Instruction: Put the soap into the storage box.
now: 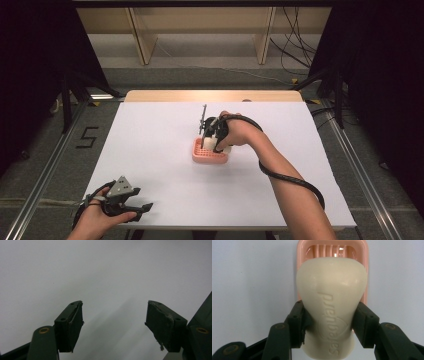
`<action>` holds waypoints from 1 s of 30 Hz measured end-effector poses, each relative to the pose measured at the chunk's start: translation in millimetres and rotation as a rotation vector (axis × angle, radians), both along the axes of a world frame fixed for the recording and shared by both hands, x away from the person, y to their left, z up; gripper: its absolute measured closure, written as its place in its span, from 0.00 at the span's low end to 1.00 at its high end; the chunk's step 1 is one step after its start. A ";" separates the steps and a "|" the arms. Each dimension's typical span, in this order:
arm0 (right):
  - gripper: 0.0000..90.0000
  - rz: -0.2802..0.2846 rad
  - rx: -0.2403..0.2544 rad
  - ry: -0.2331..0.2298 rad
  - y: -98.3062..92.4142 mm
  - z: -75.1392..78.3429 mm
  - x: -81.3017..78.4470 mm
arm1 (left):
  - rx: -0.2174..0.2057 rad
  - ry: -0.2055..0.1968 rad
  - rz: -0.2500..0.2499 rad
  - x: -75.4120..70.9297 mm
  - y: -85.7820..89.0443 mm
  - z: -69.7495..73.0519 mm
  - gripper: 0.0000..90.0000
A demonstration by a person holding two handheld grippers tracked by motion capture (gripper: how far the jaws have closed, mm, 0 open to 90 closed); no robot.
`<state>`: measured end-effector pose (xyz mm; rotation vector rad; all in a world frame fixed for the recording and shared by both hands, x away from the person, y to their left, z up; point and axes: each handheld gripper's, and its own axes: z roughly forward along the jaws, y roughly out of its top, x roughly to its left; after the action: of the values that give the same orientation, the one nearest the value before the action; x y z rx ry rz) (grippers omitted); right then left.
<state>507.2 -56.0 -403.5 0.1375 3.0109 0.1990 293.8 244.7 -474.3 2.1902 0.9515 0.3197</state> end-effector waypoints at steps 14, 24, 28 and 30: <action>0.56 0.007 0.019 -0.009 6.0 -4.4 2.5 | 0.004 0.001 0.001 0.1 0.1 0.5 0.33; 0.56 -0.062 0.007 0.014 9.0 -6.6 0.0 | 0.032 -0.032 -0.030 2.2 1.9 1.7 0.33; 0.56 -0.059 0.014 0.026 10.6 -8.8 0.8 | 0.036 -0.013 -0.036 1.2 2.5 2.6 0.33; 0.56 0.025 0.018 -0.005 9.8 -11.1 6.4 | 0.023 -0.018 -0.025 1.0 1.5 1.8 0.33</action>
<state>513.5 -46.2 -414.6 0.1016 3.0074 0.2289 294.8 246.2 -472.5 2.2144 0.9148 0.3395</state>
